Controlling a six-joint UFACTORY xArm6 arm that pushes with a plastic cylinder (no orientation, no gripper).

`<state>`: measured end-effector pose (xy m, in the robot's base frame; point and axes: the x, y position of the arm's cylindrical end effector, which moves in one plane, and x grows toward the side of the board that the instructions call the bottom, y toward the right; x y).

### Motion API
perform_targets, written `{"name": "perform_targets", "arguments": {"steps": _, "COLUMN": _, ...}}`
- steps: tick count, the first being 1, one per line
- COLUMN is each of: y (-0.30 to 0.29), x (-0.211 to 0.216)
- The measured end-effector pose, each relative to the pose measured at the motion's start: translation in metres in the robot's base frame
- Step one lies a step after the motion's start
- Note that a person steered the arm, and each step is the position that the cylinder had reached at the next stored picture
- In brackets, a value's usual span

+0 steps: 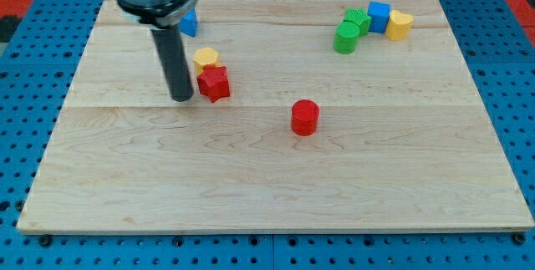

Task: Keep the red blocks with the yellow hexagon in a vertical line

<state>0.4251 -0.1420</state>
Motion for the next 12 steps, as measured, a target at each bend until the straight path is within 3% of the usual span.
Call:
{"name": "perform_targets", "arguments": {"steps": 1, "y": -0.052, "x": -0.031}}
{"name": "perform_targets", "arguments": {"steps": 3, "y": 0.054, "x": -0.061}}
{"name": "perform_targets", "arguments": {"steps": 7, "y": 0.083, "x": -0.06}}
{"name": "perform_targets", "arguments": {"steps": 8, "y": 0.023, "x": -0.044}}
{"name": "perform_targets", "arguments": {"steps": 9, "y": 0.02, "x": -0.022}}
{"name": "perform_targets", "arguments": {"steps": 12, "y": 0.055, "x": -0.022}}
